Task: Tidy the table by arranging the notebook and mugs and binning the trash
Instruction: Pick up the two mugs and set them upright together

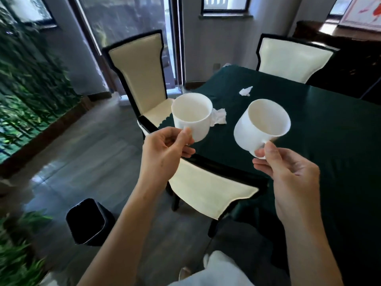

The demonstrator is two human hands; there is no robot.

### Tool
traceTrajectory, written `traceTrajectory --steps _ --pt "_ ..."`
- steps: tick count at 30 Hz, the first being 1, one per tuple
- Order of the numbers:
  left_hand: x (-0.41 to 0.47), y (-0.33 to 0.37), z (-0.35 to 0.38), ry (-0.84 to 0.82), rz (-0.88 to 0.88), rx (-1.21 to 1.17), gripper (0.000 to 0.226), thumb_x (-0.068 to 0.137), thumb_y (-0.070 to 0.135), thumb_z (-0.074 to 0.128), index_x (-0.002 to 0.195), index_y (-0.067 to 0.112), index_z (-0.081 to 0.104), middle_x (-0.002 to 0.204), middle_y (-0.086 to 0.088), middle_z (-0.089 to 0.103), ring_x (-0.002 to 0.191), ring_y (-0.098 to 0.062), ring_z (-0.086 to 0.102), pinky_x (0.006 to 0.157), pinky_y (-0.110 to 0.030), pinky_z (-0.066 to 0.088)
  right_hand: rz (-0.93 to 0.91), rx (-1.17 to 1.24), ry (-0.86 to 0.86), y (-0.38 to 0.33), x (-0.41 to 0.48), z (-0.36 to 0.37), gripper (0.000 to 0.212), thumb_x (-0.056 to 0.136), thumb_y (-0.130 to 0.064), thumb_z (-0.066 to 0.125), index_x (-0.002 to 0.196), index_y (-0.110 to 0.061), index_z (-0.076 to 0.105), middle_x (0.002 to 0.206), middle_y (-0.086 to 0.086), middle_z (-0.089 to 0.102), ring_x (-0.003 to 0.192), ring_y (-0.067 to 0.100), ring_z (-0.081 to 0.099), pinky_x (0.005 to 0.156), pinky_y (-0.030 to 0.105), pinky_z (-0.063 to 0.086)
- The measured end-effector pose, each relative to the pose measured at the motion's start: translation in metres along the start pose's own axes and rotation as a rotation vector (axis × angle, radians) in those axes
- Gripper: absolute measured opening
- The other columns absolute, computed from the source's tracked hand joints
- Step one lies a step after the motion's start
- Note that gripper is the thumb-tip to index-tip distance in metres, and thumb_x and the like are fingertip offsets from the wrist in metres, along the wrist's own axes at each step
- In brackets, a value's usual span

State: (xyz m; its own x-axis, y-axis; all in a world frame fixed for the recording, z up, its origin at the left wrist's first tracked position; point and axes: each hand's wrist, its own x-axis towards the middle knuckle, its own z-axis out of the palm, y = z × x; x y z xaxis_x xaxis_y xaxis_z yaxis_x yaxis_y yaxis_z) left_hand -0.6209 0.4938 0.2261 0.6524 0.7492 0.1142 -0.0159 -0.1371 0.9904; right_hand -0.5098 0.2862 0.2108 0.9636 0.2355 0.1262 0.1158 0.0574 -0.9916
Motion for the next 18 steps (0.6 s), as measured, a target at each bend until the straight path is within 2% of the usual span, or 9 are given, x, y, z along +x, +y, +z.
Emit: traceTrajectory --steps 4,9,15,18 --pt "0.024 -0.011 -0.025 0.042 -0.042 -0.005 0.027 0.099 0.025 0.069 0.080 0.009 0.078 0.075 -0.004 0.080 0.064 -0.022 0.078 0.066 -0.030 0.061 0.016 -0.033 -0.027 0.005 0.011 0.031 0.030 0.094 -0.042 0.068 0.080 -0.019 0.081 0.087 -0.001 0.083 0.079 0.018 0.080 0.086 0.043 0.062" --pt "0.071 -0.025 -0.041 0.063 -0.071 0.010 0.028 0.101 0.021 0.068 0.079 0.007 0.078 0.073 -0.003 0.079 0.062 -0.020 0.077 0.062 -0.026 0.061 0.058 -0.039 -0.044 0.018 0.042 0.073 0.030 0.096 -0.039 0.067 0.080 -0.017 0.080 0.087 -0.001 0.082 0.080 0.018 0.080 0.090 0.046 0.062" --pt "0.148 -0.043 -0.047 0.032 -0.081 0.039 0.028 0.101 0.022 0.069 0.081 0.005 0.078 0.075 -0.007 0.078 0.063 -0.021 0.076 0.066 -0.035 0.063 0.094 -0.025 -0.050 0.037 0.100 0.126 0.027 0.102 -0.026 0.067 0.080 -0.016 0.080 0.084 0.002 0.082 0.078 0.016 0.079 0.082 0.037 0.063" --pt "0.190 -0.049 -0.046 0.005 -0.107 0.059 0.027 0.102 0.018 0.068 0.080 0.007 0.078 0.075 -0.005 0.078 0.062 -0.019 0.076 0.063 -0.029 0.062 0.117 -0.030 -0.037 0.048 0.132 0.150 0.025 0.101 -0.026 0.068 0.083 -0.014 0.080 0.082 0.002 0.082 0.077 0.015 0.079 0.080 0.034 0.063"
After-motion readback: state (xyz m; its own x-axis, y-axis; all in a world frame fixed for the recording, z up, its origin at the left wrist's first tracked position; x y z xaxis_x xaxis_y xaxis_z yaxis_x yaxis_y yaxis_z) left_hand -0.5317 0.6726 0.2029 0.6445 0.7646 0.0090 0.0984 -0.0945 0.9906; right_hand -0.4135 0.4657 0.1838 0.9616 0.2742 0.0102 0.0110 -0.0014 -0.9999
